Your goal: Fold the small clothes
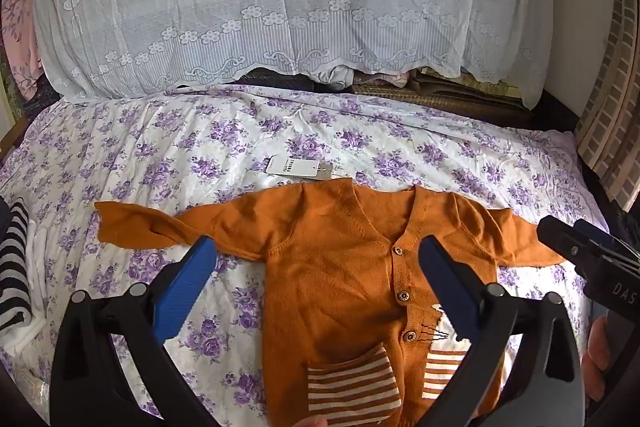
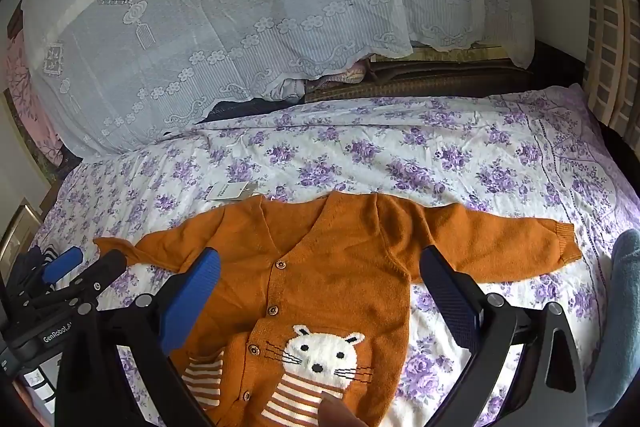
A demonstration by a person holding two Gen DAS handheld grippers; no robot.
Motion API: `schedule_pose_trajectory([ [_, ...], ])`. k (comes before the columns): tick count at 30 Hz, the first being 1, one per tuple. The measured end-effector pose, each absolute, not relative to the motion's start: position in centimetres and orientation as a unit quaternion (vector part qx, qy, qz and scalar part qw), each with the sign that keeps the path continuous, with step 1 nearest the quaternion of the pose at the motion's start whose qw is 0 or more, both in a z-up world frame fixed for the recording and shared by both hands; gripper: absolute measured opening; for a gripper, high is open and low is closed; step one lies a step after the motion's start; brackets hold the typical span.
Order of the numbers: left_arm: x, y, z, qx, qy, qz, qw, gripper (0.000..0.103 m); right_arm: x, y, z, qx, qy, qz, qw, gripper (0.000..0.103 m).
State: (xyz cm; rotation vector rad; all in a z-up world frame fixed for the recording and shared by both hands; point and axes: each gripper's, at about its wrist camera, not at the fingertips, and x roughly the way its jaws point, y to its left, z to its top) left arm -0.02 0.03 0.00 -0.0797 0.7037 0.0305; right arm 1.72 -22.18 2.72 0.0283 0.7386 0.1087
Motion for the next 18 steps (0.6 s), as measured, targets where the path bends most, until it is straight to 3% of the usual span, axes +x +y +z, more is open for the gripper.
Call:
schedule_pose_trajectory([
  [18,-0.02,0.12,0.0,-0.042,0.346,0.014,0.937,0.099,1.63,-22.15,2.76,0.014,0.36,0.053,0.931,0.1],
])
